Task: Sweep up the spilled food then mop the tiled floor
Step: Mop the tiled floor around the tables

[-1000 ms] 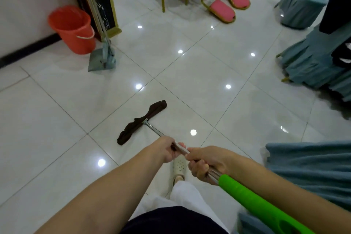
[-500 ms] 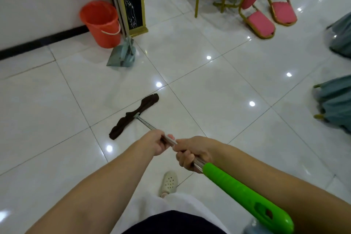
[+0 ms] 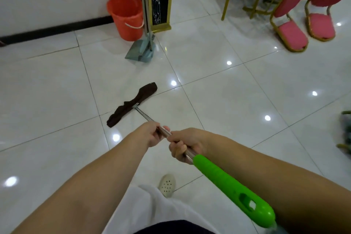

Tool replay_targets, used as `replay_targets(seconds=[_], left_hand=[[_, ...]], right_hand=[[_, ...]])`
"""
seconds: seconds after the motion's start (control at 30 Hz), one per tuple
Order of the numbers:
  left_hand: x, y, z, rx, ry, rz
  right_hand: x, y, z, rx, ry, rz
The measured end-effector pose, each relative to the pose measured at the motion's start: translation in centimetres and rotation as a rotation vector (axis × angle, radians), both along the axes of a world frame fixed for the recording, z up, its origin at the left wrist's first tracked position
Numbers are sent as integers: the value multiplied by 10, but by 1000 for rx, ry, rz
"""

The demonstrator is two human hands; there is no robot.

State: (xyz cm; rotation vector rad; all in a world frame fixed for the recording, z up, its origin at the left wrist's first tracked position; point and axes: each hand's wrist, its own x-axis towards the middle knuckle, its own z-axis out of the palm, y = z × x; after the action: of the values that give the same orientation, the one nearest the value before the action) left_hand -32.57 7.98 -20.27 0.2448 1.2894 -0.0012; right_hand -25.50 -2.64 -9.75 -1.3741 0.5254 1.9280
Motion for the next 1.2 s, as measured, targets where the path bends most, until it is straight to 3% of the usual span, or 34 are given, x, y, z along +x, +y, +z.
replay_targets(seconds=[0.33, 0.53, 0.93, 1.2], left_hand=[[-34, 0, 20, -3, -2, 107], [-81, 45, 26, 57, -47, 280], [-169, 221, 42, 107, -142, 497], [-229, 356, 49, 220, -108, 443]], right_hand=[[5, 18, 21, -40, 91, 296], [-38, 81, 21, -40, 64, 299], [-122, 272, 26, 2, 95, 191], [-182, 420, 19, 66, 150, 136]])
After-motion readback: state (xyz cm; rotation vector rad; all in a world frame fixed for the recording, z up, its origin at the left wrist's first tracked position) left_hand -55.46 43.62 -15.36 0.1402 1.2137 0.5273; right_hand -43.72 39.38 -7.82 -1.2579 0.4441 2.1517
